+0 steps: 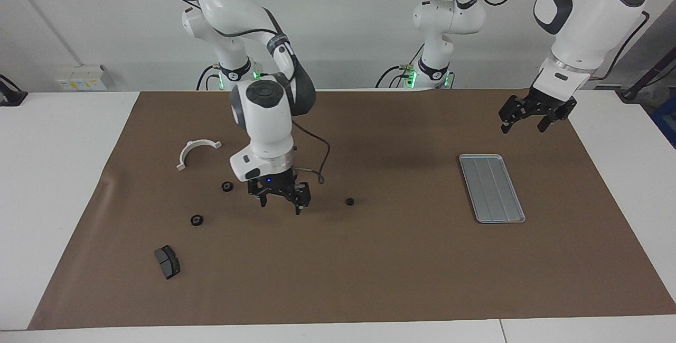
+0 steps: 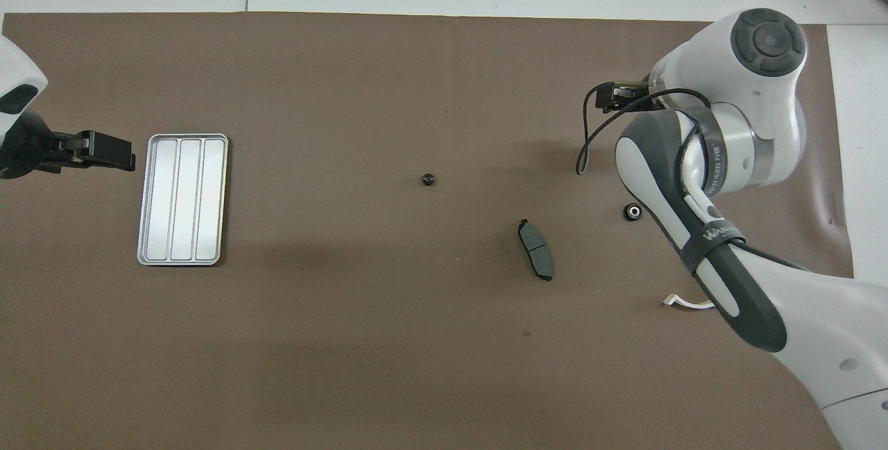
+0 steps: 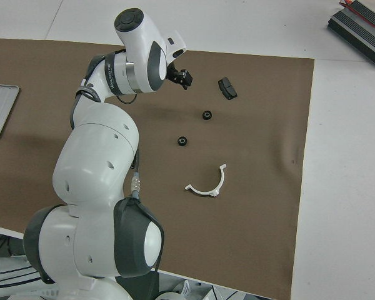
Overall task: Pick bearing gear from pile to tray
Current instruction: 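Carry the bearing toward the tray and set it mid-table with the right gripper, then reach the left gripper to the bearing while the right gripper withdraws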
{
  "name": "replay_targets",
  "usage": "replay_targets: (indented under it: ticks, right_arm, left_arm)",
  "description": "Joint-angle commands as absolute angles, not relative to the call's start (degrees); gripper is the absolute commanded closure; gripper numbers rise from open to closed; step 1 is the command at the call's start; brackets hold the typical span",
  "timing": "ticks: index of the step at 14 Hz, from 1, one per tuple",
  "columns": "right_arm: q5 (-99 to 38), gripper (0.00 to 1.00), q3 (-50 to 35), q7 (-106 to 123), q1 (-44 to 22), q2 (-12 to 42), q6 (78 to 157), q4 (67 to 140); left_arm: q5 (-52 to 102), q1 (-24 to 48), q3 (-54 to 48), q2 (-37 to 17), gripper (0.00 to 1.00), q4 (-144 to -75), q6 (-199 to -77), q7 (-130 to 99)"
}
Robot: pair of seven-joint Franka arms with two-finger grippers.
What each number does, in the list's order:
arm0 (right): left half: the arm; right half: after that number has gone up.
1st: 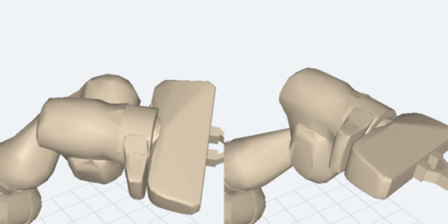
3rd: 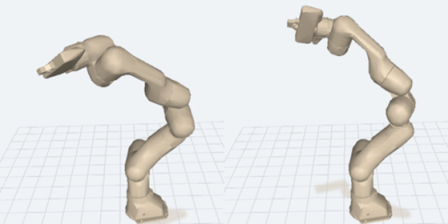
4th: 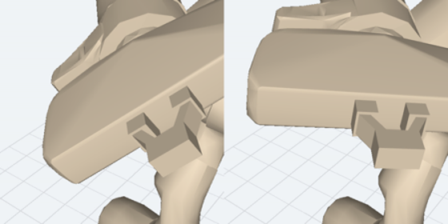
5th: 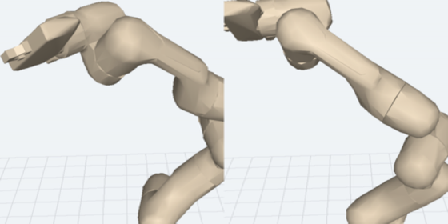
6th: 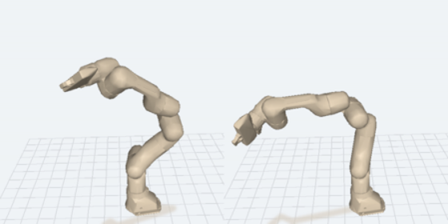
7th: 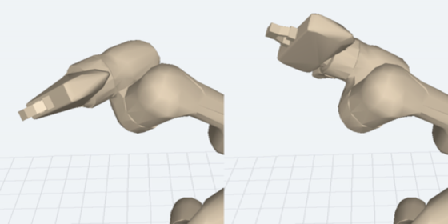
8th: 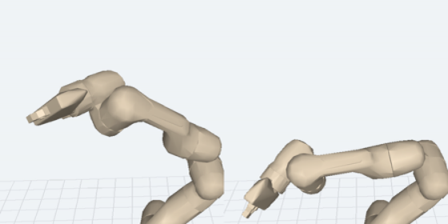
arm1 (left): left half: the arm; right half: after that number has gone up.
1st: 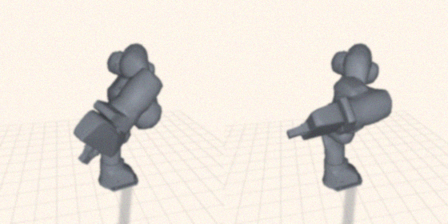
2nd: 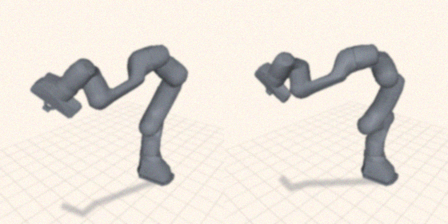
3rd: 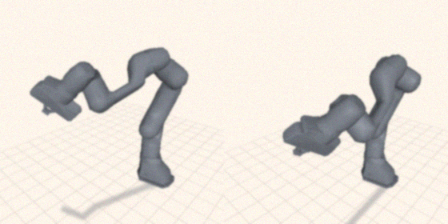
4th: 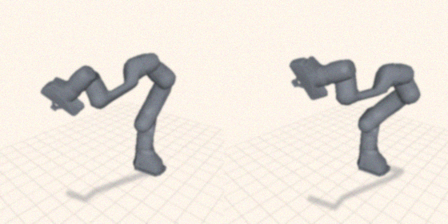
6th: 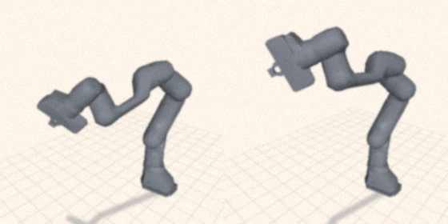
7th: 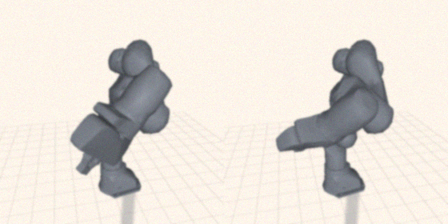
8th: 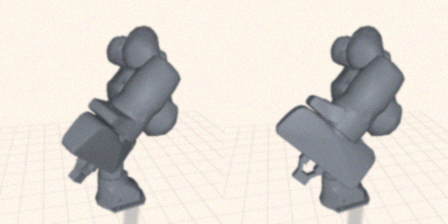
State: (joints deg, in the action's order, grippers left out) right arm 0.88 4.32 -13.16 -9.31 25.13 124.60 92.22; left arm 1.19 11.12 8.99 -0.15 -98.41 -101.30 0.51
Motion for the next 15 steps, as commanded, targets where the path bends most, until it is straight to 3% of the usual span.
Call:
replay_targets:
  ticks: [1, 11, 14, 15]
  right_arm:
    - [-0.88, 0.0, 3.08, -4.43, -5.02, 22.94, 125.85, 98.24]
    - [-7.21, 0.0, 3.16, 6.59, -0.53, 21.62, 138.33, 111.0]
    - [-7.21, 0.0, 3.25, 9.75, -0.27, 22.23, 138.78, 111.18]
    - [-7.21, 0.04, 3.25, 10.02, -0.18, 22.5, 139.48, 111.18]
  left_arm:
    - [0.09, 14.57, 9.14, 1.76, 0.0, -100.99, -102.22, 0.78]
    - [1.66, 22.66, 8.44, 3.07, 0.0, -103.53, -103.26, -13.72]
    - [1.76, 30.65, 8.44, 2.12, 0.0, -105.12, -109.67, -29.05]
    - [1.67, 32.67, 8.44, 0.8, 0.0, -104.68, -110.38, -32.4]
